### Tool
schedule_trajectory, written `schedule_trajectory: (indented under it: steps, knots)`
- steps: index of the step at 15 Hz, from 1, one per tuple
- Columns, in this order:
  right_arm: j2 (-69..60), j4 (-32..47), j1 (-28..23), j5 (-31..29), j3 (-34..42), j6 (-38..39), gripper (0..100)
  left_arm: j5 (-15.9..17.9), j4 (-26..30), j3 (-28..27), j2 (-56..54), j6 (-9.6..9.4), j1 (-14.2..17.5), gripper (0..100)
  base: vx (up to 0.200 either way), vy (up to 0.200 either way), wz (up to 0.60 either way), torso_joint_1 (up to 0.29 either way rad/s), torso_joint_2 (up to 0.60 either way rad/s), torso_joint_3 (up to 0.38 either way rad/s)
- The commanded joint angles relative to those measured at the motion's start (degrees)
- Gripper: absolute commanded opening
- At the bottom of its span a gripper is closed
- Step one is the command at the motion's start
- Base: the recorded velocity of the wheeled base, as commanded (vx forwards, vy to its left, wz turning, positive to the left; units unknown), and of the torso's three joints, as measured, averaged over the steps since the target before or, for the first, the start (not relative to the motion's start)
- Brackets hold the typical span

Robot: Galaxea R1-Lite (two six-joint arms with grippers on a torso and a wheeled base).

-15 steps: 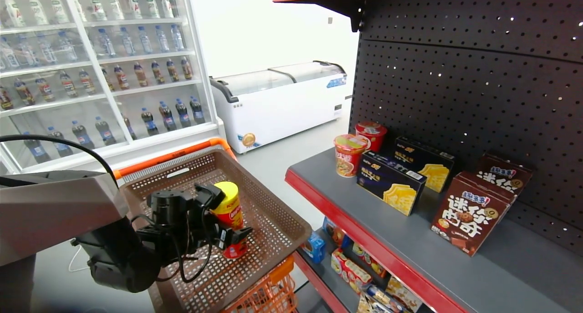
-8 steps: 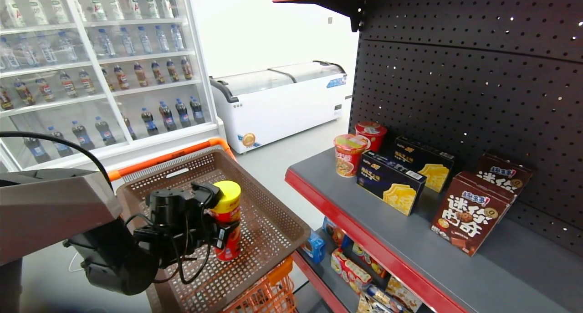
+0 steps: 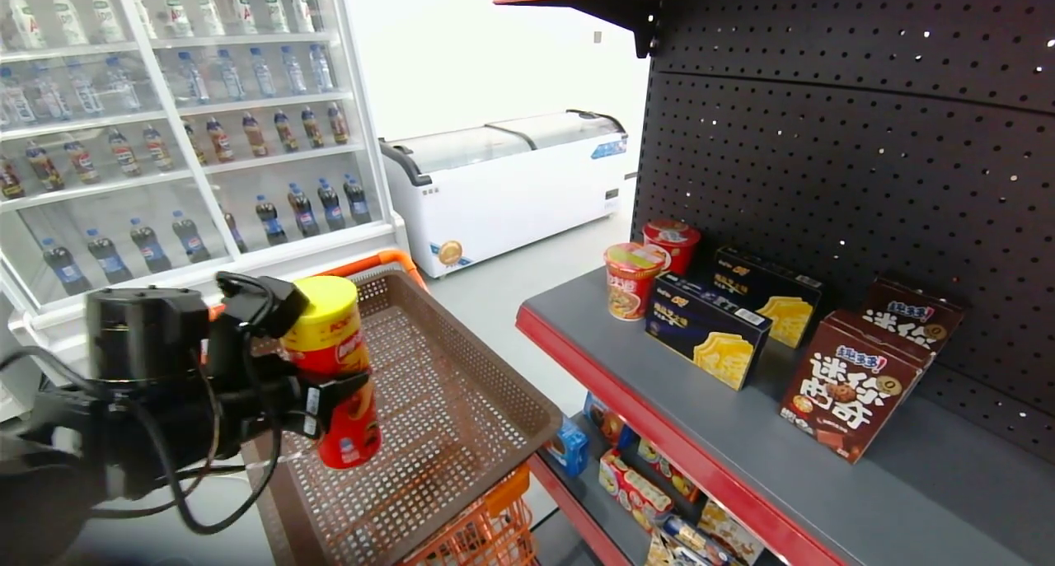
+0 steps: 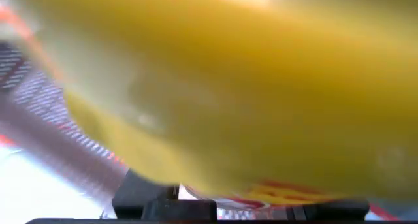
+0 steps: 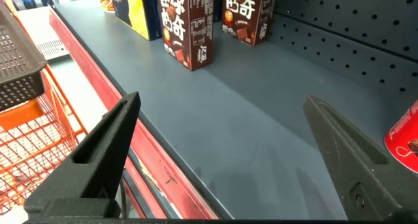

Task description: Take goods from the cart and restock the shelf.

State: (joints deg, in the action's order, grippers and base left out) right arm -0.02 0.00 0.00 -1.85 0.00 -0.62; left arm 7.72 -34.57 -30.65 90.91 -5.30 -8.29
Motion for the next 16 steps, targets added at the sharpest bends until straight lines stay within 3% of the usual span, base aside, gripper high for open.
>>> schedule_trajectory:
  steps: [1,2,4,7,10,16]
  knots:
    - [0.02,0.00,0.00,0.01,0.00,-0.08,100,-0.33,8.91,4.63,-20.94,0.64,0.12,0,0.000,0.000,0.00,0.000,0.00,0.000]
    - [0.02,0.00,0.00,0.01,0.00,0.01,100,-0.42,7.77,12.89,-30.44,0.91,0.29,0,0.000,0.000,0.00,0.000,0.00,0.000]
    - [0.02,0.00,0.00,0.01,0.00,-0.08,100,-1.04,8.73,19.49,-41.25,1.00,0.29,0,0.000,0.000,0.00,0.000,0.00,0.000]
    - [0.02,0.00,0.00,0.01,0.00,-0.08,100,-1.21,8.38,19.84,-49.07,1.52,0.47,0,0.000,0.000,0.00,0.000,0.00,0.000]
    - [0.02,0.00,0.00,0.45,0.00,-0.08,100,-5.96,10.05,20.54,-54.61,1.35,0.56,0,0.000,0.000,0.00,0.000,0.00,0.000]
    - [0.02,0.00,0.00,0.45,0.00,-0.08,100,-7.63,18.93,20.54,-62.08,1.17,0.56,0,0.000,0.000,-0.60,0.002,0.00,0.006]
